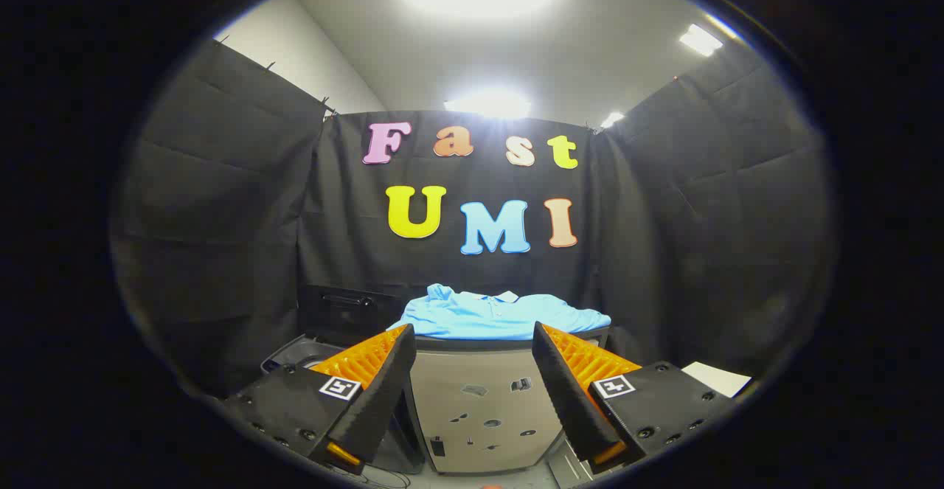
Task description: Put the clothes into the washing machine and then close the washing machine lid.
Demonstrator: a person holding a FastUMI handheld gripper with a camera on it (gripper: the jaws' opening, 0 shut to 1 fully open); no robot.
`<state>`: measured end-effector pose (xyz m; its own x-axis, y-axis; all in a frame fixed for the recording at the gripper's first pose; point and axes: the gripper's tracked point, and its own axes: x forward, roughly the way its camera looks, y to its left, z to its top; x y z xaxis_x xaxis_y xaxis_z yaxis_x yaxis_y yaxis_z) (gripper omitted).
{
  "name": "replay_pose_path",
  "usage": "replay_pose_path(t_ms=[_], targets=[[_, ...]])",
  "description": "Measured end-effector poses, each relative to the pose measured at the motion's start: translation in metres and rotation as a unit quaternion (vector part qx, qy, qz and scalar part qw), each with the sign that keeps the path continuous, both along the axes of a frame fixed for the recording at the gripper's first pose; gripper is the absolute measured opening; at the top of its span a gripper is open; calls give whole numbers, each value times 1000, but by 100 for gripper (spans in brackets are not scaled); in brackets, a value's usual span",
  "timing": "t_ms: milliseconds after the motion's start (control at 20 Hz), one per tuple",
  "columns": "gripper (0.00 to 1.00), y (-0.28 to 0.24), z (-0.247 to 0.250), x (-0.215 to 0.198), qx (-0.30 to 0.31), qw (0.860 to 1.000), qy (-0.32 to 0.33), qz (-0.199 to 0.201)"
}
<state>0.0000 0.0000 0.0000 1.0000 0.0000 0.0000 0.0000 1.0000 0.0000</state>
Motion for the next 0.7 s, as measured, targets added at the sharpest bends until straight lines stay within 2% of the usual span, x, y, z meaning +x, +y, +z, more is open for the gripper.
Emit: replay_pose_path(t_ms=[700], targets=[[98, -3, -9, -7, 5, 1000, 7, 1]])
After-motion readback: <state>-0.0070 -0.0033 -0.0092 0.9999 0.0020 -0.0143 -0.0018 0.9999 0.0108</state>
